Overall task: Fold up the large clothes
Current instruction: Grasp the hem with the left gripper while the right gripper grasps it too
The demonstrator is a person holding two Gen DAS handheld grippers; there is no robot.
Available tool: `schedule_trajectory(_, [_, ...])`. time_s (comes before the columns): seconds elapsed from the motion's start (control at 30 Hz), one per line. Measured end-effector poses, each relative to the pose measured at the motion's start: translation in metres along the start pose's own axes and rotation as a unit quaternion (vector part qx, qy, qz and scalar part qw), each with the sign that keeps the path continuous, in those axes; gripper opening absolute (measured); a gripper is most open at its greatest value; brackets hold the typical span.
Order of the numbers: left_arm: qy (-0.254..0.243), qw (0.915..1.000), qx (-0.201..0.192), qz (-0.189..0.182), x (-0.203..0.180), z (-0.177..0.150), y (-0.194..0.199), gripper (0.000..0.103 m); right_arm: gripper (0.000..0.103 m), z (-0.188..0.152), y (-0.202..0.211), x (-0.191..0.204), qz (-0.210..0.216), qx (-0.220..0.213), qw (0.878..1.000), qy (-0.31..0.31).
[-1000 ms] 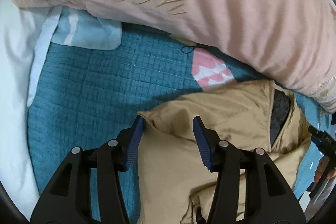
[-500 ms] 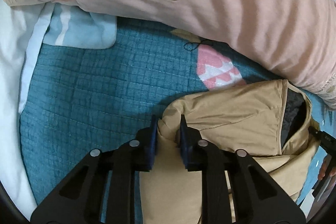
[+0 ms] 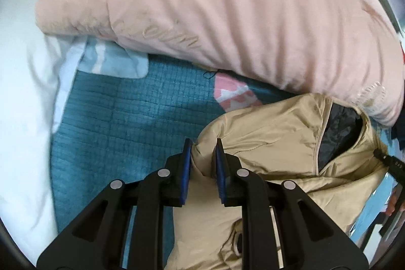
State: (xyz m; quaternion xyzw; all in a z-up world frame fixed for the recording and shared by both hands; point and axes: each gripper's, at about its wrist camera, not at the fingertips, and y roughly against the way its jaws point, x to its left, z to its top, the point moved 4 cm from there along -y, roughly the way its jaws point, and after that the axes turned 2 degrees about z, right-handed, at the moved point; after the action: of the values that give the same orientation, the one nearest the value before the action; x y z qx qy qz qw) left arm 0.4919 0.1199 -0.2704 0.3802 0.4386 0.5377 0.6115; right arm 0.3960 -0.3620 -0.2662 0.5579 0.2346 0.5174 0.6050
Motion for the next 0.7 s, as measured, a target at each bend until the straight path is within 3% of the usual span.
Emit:
schedule_trajectory(0.3, [-0.008,0.9989,-0.040,-0.025,-0.008,-0.029,0.086,0.017,0.017,-0.033,0.081,0.040,0.010,-0.041,0.999,0.028])
schedule_trajectory(0.47, [-0.020,0.9974,-0.062,-0.030,-0.006,-0.065,0.120,0.017,0.017,-0.077,0.131,0.044,0.023,-0.065,0.996,0.050])
schedule_trajectory(0.7, [-0.022,0.9955,-0.078,-0.048,0.006,-0.138,0.159,0.017,0.017,-0.146,0.170,0.038,0.032,-0.082,0.993,0.085])
